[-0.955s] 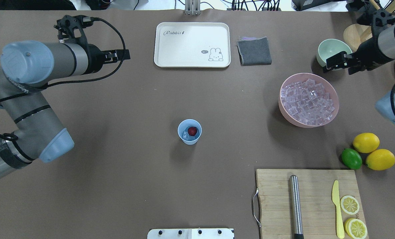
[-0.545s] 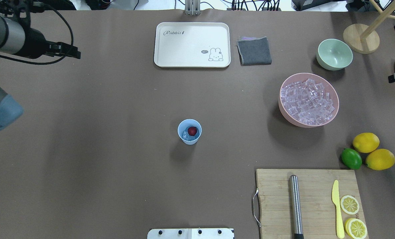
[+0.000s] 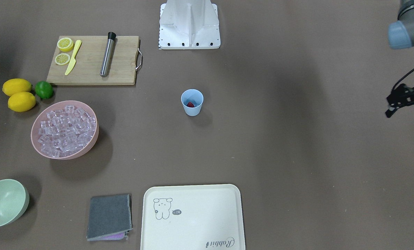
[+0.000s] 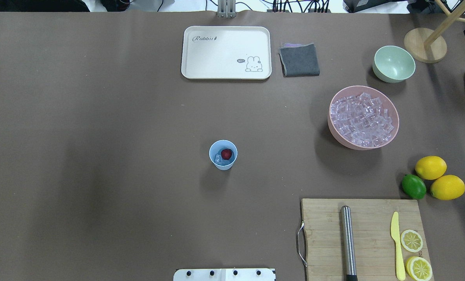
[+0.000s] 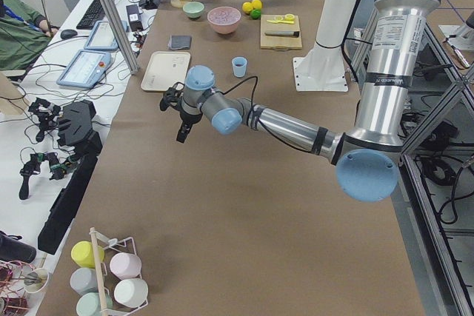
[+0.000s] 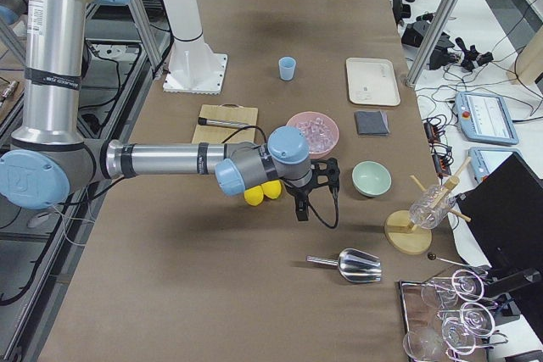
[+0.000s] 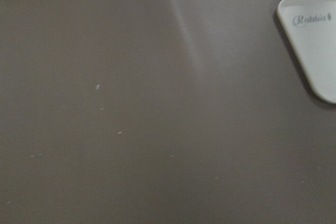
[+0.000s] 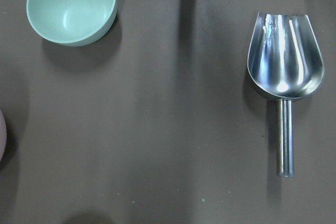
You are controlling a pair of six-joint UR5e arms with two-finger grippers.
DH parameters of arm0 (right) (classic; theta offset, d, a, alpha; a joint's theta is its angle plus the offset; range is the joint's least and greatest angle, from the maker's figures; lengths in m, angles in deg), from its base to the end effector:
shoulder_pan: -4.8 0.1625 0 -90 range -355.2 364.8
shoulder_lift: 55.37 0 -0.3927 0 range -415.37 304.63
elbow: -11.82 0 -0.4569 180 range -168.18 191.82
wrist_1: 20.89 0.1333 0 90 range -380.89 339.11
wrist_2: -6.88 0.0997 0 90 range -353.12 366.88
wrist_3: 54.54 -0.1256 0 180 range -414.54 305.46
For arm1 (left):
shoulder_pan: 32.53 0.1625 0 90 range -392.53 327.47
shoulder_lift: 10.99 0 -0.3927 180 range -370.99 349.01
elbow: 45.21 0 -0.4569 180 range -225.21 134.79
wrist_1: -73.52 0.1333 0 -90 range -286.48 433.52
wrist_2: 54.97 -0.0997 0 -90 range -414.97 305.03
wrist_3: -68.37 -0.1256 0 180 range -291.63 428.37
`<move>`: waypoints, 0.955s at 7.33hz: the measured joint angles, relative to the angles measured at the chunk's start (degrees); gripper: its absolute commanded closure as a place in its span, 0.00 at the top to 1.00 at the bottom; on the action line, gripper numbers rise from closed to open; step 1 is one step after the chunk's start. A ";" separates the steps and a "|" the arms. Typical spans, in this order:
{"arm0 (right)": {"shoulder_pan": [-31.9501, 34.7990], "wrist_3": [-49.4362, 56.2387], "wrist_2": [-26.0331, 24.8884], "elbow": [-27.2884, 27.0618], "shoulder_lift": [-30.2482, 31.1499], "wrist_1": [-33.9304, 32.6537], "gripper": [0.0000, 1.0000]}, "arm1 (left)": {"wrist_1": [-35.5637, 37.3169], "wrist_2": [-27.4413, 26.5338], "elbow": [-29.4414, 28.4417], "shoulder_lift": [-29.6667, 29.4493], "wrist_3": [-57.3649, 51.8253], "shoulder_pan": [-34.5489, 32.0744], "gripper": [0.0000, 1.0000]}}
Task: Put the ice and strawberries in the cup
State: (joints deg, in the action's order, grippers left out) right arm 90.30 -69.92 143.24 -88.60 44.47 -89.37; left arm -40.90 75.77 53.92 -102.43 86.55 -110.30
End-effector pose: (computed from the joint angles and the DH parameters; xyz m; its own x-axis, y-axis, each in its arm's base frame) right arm 0.0019 -0.5165 0.5876 0.6620 -0.0689 0.7463 -0.1067 0.9769 0.1849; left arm 0.0759 -0.5926 0.4921 0.6823 0.2502 -0.6869 0.0414 0.9249 0.3780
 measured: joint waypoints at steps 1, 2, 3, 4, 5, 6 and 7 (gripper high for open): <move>0.66 2.00 -0.22 -0.01 1.22 -0.52 1.00 | 2.23 2.83 -0.76 2.87 -6.96 -5.53 0.98; 0.87 3.11 -0.81 -0.02 1.83 -1.67 1.00 | 3.84 4.14 -1.98 4.88 -12.33 -9.46 0.98; 0.85 4.57 -1.69 -0.03 1.96 -3.23 1.00 | 4.55 4.62 -3.53 5.97 -15.66 -11.76 0.98; 0.80 6.37 -2.66 -0.03 1.68 -5.37 1.00 | 4.81 4.84 -5.05 6.47 -17.12 -12.97 0.98; 0.73 7.55 -3.17 -0.03 1.18 -7.58 1.00 | 4.91 4.92 -6.11 6.64 -17.49 -13.50 0.98; 0.82 8.61 -3.33 -0.03 0.91 -9.00 1.00 | 4.94 4.95 -6.82 6.62 -17.49 -13.71 0.98; 1.30 9.89 -3.21 -0.15 0.81 -10.31 1.00 | 4.97 4.96 -7.18 6.54 -17.14 -13.73 0.98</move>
State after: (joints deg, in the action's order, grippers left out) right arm 91.60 -60.03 140.03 -88.75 45.27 -99.68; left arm -35.93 80.73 46.74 -95.90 69.41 -124.03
